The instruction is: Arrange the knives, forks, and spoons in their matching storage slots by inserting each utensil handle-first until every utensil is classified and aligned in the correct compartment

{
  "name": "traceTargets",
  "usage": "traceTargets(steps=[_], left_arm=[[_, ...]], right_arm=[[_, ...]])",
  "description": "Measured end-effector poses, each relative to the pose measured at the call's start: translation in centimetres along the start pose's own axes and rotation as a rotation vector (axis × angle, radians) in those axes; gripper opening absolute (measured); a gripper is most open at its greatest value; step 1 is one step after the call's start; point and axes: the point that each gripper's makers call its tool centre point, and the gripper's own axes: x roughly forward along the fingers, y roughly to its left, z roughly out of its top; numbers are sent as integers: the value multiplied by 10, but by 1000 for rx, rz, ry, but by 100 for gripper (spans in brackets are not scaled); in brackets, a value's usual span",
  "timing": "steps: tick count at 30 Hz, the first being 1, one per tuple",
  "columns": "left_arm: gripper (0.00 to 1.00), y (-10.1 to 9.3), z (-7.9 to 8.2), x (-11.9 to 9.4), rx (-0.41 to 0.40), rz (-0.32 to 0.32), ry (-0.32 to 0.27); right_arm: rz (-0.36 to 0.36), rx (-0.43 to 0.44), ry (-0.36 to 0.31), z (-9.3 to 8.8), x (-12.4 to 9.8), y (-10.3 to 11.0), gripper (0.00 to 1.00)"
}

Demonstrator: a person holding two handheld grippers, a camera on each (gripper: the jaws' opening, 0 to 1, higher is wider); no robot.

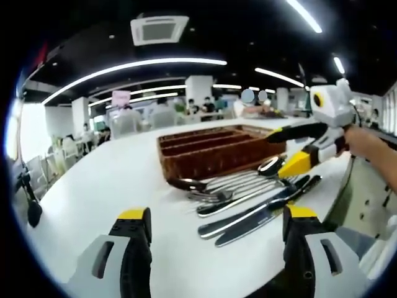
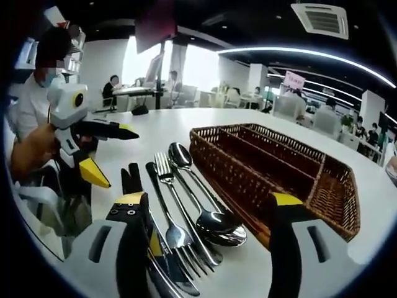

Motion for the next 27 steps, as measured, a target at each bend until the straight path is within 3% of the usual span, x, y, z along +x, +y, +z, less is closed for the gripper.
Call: traceTargets(steps=[19,27], left_arm=[[87,-7,0,2,3,-13,-7],[85,-7,-1,2,3,-13,-7]], right_arm=[[25,-20,1,6,9,4,72],[45,-31,1,8,16,7,63]])
